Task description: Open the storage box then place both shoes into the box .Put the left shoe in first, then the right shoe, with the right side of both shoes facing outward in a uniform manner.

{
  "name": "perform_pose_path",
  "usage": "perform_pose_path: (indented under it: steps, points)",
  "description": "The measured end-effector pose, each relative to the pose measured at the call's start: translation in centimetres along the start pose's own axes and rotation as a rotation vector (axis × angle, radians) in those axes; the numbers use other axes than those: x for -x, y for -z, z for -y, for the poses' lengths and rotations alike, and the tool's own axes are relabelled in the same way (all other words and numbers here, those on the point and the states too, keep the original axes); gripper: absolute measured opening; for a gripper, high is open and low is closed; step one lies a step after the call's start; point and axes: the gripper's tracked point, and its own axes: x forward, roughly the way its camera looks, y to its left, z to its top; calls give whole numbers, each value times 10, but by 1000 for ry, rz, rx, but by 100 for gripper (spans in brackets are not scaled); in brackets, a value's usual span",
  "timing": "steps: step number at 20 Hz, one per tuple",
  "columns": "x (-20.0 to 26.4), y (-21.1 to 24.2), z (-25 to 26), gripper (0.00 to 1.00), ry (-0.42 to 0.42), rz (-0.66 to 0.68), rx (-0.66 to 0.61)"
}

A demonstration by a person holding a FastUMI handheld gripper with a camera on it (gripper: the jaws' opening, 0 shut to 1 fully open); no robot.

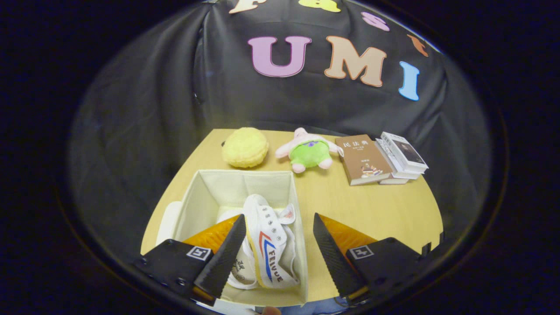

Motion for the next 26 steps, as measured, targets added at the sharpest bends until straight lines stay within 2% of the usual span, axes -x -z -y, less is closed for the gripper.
perform_pose_path:
  steps: [7, 14, 18, 22, 26]
  points:
    - [48, -35, 34, 98, 17, 237, 16]
    - [72, -29, 97, 99, 57, 464, 6]
    - [88, -33, 121, 99, 41, 600, -7]
    - [97, -25, 153, 99, 21, 677, -81]
    - [96, -10, 192, 99, 62, 709, -98]
